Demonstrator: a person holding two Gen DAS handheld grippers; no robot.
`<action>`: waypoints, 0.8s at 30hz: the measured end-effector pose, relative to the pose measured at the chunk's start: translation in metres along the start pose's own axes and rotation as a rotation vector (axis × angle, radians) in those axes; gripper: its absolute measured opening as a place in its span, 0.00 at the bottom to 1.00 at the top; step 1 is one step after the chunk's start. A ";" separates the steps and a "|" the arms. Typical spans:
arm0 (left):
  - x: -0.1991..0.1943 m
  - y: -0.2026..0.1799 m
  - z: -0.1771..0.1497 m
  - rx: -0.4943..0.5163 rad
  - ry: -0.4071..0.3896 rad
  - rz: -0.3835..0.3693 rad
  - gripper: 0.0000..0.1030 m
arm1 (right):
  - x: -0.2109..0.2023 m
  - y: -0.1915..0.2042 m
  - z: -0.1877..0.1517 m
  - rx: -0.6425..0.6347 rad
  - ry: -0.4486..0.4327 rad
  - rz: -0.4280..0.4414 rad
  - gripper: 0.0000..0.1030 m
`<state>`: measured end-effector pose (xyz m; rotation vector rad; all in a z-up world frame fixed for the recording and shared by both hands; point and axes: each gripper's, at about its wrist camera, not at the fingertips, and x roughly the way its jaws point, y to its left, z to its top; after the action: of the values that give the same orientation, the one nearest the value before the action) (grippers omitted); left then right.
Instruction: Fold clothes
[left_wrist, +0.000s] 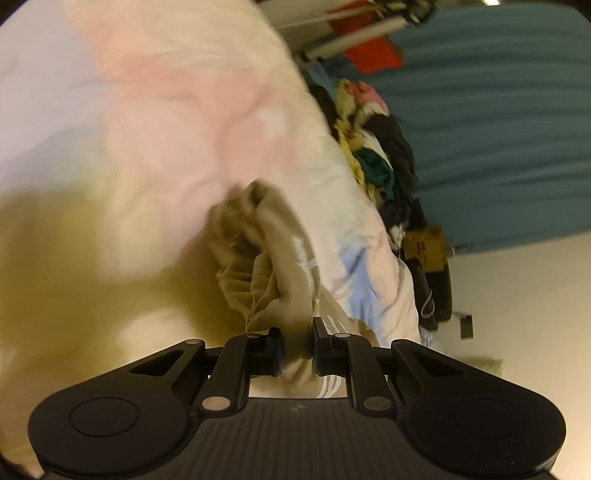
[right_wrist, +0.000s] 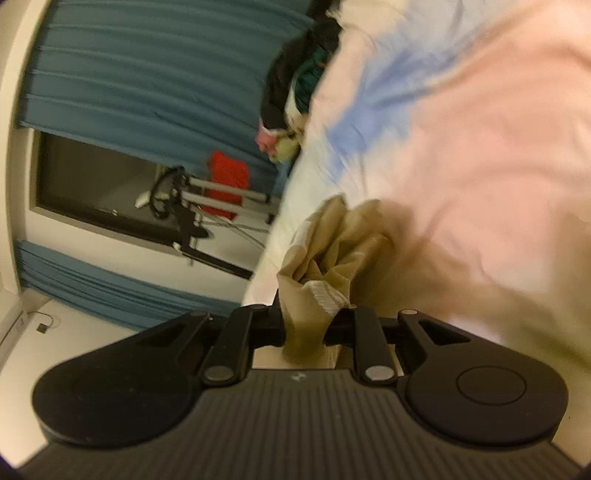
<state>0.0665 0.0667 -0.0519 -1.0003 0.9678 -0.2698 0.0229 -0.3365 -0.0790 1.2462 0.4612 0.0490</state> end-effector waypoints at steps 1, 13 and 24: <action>0.004 -0.014 0.003 0.019 0.005 -0.006 0.15 | -0.004 0.006 0.007 -0.008 -0.018 0.004 0.19; 0.183 -0.194 0.022 0.133 0.003 -0.044 0.15 | 0.038 0.040 0.195 -0.048 -0.167 -0.137 0.19; 0.319 -0.252 -0.006 0.367 0.026 -0.109 0.15 | 0.063 0.008 0.296 -0.228 -0.292 -0.233 0.19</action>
<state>0.3003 -0.2650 -0.0280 -0.7138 0.8495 -0.5330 0.1888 -0.5822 -0.0204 0.9509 0.3331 -0.2686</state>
